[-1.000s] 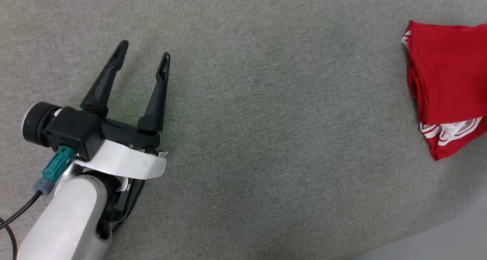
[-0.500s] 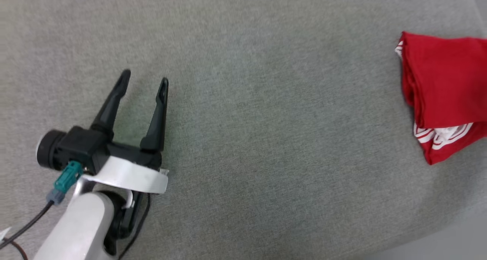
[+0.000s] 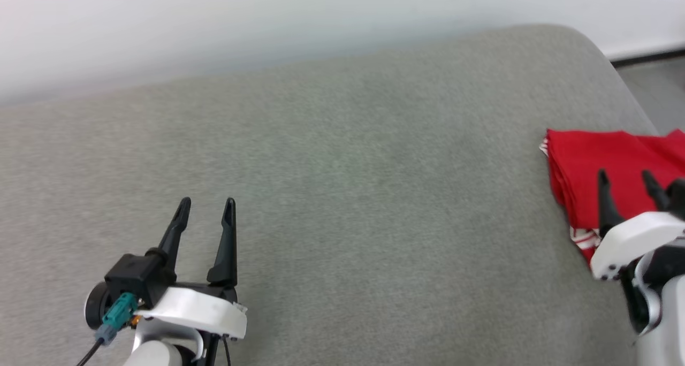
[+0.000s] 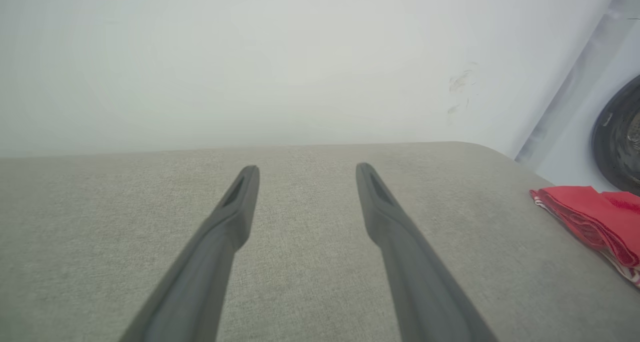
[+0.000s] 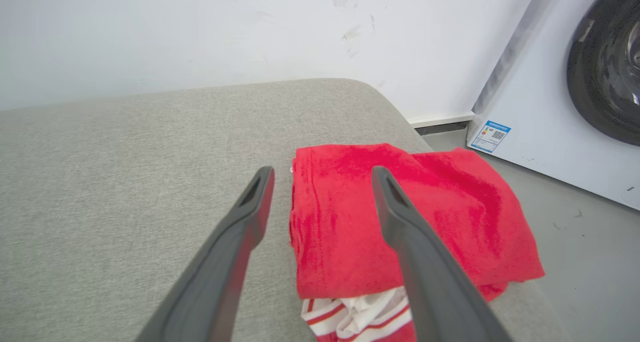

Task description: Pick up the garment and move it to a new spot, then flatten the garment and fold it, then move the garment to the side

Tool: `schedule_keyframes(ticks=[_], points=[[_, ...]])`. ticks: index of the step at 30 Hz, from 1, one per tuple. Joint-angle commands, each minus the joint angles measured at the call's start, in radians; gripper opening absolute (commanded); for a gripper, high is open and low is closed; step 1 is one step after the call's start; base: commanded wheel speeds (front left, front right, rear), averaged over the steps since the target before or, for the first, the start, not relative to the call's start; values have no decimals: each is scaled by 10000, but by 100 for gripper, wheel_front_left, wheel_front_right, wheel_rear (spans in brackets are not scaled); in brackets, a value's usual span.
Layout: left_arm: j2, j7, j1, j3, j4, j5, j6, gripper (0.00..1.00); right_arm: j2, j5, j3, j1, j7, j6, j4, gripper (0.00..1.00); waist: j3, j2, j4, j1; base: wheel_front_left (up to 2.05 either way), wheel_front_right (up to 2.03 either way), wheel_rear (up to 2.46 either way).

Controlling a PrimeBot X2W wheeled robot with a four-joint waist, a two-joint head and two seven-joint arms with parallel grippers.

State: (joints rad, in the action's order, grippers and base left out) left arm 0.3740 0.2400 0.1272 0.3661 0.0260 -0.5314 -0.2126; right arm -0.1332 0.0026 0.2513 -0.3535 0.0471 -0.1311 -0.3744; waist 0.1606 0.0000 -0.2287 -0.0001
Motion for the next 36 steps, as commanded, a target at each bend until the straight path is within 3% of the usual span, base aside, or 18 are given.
schedule_keyframes(ticks=[1,8,15,26,36], points=[[-55,67,-224,-54,-107,-47,-74,100,158,274,-276,434,-130,8,344,100,-706,0,704,1,0,0,0],[-35,144,-607,-158,-476,34,-223,100,344,648,-1506,1512,-495,8,1629,100,-1318,0,1434,1,0,0,0],[215,191,-810,-231,-852,374,-297,100,530,861,-1863,2604,-479,8,3013,100,-1783,0,1849,1,0,0,0],[169,239,-1179,-107,-1325,518,-191,100,777,992,-1849,4313,-53,8,4377,100,-2325,0,1859,1,0,0,0],[66,253,-1195,-108,-1558,494,-98,100,833,1059,-1949,4501,107,8,4639,100,-2353,0,1781,1,0,0,0]])
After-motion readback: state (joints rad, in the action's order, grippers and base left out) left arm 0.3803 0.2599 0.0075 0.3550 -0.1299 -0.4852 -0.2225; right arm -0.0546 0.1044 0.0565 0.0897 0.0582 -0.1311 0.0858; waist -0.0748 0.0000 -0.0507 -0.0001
